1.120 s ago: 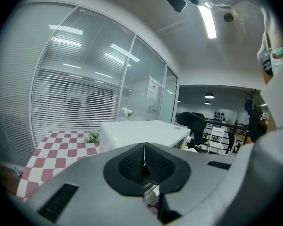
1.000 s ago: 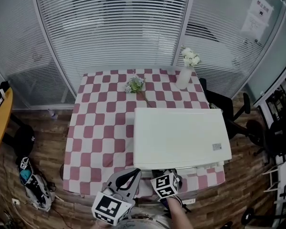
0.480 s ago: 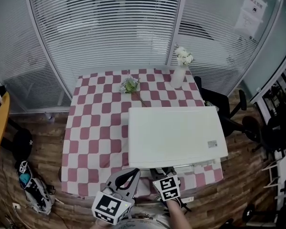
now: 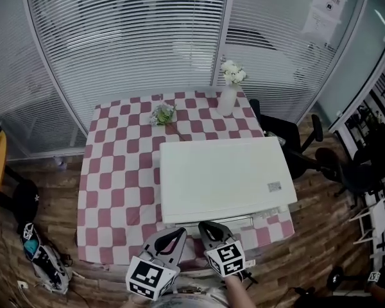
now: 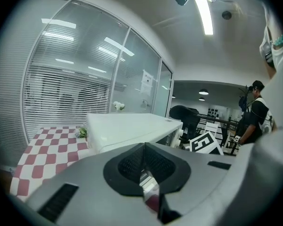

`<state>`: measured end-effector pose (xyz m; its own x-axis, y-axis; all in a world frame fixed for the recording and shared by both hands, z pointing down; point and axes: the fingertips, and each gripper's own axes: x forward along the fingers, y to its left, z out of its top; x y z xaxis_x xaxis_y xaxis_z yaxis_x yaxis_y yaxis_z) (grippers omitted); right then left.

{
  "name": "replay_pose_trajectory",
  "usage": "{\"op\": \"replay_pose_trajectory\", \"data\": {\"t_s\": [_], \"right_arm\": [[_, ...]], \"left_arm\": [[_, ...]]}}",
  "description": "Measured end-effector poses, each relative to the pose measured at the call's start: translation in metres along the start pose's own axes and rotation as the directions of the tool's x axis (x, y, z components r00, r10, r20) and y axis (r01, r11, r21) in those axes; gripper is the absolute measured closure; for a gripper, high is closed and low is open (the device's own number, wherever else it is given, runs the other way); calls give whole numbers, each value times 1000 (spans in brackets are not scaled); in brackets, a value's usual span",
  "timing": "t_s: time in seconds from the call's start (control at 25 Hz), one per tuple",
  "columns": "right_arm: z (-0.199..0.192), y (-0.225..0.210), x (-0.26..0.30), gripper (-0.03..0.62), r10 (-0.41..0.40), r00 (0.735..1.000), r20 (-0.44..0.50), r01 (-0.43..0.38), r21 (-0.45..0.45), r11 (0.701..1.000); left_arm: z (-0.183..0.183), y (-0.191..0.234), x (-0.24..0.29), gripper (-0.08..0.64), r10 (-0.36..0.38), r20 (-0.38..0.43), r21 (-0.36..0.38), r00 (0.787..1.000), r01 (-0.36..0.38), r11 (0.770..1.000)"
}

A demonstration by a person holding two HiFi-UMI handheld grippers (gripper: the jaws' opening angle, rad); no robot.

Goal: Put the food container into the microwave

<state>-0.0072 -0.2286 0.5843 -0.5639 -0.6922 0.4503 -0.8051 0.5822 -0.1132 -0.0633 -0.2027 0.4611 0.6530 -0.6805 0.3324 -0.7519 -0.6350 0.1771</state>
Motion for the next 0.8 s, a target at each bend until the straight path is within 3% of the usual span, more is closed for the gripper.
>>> {"op": "replay_pose_trajectory", "data": {"t_s": [0.2, 0.44, 0.8], "right_arm": [[10, 8, -27, 598, 29, 998, 52, -31, 49, 998], [35, 16, -51, 598, 52, 992, 118, -57, 43, 997], [86, 22, -83, 598, 63, 970, 236, -59, -24, 998]], "left_arm": [[-12, -16, 10, 548, -28, -25, 7, 999, 28, 1000], [-16, -33, 17, 549, -60, -36, 23, 998, 61, 998], [14, -47, 13, 548, -67, 36, 50, 997, 65, 997]]}}
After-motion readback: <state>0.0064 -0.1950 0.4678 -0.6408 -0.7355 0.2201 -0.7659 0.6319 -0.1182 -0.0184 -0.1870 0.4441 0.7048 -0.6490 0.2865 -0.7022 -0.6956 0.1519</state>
